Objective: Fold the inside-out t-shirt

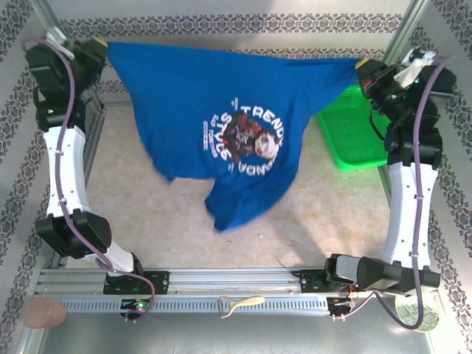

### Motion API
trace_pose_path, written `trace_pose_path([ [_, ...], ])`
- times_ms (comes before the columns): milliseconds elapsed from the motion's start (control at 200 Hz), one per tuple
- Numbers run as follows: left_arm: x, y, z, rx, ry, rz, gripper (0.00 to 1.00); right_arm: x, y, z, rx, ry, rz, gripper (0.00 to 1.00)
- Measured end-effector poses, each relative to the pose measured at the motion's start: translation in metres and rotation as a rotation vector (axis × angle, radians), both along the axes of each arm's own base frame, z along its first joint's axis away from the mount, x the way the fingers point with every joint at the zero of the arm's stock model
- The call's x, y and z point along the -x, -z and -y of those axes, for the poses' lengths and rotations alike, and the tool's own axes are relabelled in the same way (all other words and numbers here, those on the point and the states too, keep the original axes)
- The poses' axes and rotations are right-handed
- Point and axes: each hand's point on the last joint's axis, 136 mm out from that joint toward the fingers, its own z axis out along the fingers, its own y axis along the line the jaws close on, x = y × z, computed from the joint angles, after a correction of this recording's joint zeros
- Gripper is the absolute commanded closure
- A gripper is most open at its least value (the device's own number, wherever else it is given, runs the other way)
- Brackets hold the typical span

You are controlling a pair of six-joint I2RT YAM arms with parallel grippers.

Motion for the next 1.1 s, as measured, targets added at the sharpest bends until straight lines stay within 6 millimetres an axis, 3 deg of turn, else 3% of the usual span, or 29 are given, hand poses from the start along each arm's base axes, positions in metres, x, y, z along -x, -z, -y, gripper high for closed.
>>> trace_pose_path([
  [95, 0.03, -0.041, 0.009, -0.034, -0.002, 0.106, 1.0, 0.025, -0.033, -0.003, 0.021, 0.016, 0.096, 1.0],
  [185, 0.051, -0.058, 0.015, -0.051, -0.003, 0.152, 1.0, 0.047, -0.052, -0.006, 0.035, 0.028, 0.154, 1.0],
  [310, 0.062, -0.056, 0.018, -0.055, -0.006, 0.154, 1.0, 0.07, -0.066, -0.003, 0.052, 0.059, 0.201, 1.0],
  [485, 0.057, -0.041, 0.016, -0.049, -0.006, 0.119, 1.0, 0.081, -0.066, 0.006, 0.056, 0.099, 0.196, 1.0],
  [644, 0.068, -0.05, 0.019, -0.055, -0.007, 0.143, 1.0, 0.092, -0.076, 0.007, 0.06, 0.115, 0.203, 1.0],
  [914, 0.118, -0.123, 0.026, -0.098, -0.055, 0.314, 1.0, 0.15, -0.147, -0.008, 0.113, 0.13, 0.412, 1.0],
  [1014, 0.109, -0.119, 0.023, -0.093, -0.056, 0.305, 1.0, 0.149, -0.151, -0.008, 0.118, 0.125, 0.437, 1.0],
  [1099, 0.084, -0.099, 0.018, -0.074, -0.043, 0.266, 1.0, 0.124, -0.133, -0.008, 0.098, 0.092, 0.383, 1.0],
])
